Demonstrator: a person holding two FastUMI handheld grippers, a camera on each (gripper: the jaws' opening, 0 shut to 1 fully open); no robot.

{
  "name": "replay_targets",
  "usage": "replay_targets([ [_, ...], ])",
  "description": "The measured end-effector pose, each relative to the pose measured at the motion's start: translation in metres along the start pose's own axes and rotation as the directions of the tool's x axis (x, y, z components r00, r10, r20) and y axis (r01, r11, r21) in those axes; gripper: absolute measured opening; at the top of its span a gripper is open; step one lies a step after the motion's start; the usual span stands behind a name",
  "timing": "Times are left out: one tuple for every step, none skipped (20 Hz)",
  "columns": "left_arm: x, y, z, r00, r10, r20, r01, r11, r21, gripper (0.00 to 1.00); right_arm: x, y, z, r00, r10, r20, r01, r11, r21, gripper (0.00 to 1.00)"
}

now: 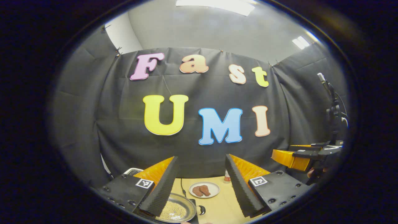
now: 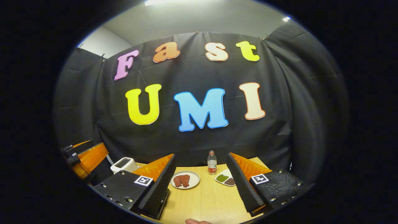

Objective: First push the handle of the pot to place it horizontally, then grasp the pot with both hands and set it on the induction cooktop.

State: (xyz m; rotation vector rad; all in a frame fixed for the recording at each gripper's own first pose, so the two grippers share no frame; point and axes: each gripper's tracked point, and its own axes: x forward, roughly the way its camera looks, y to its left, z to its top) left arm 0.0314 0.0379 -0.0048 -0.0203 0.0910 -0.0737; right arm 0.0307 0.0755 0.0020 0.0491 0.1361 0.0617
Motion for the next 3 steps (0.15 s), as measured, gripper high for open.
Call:
replay_targets([
  [-0.0017,0.005,-0.0018,1.0,0.0,-0.002,0.0,1.0,-0.001,1.0,-0.0012,0.0019,-0.0004,1.0,-0.002,0.0,0.002,1.0,0.0,0.99],
  [-0.0022,0.0086,-0.0031,1.0,-0.003,-0.005,0.003,1.0,-0.004,1.0,-0.002,0.0038,-0.0003,1.0,-0.007,0.0,0.007,1.0,-0.002,0.99],
  [-0.0018,0.0123,-0.0041,1.0,-0.005,-0.002,0.005,1.0,-0.005,1.0,-0.0028,0.0052,-0.0002,1.0,-0.012,0.005,0.012,1.0,-0.004,0.99],
])
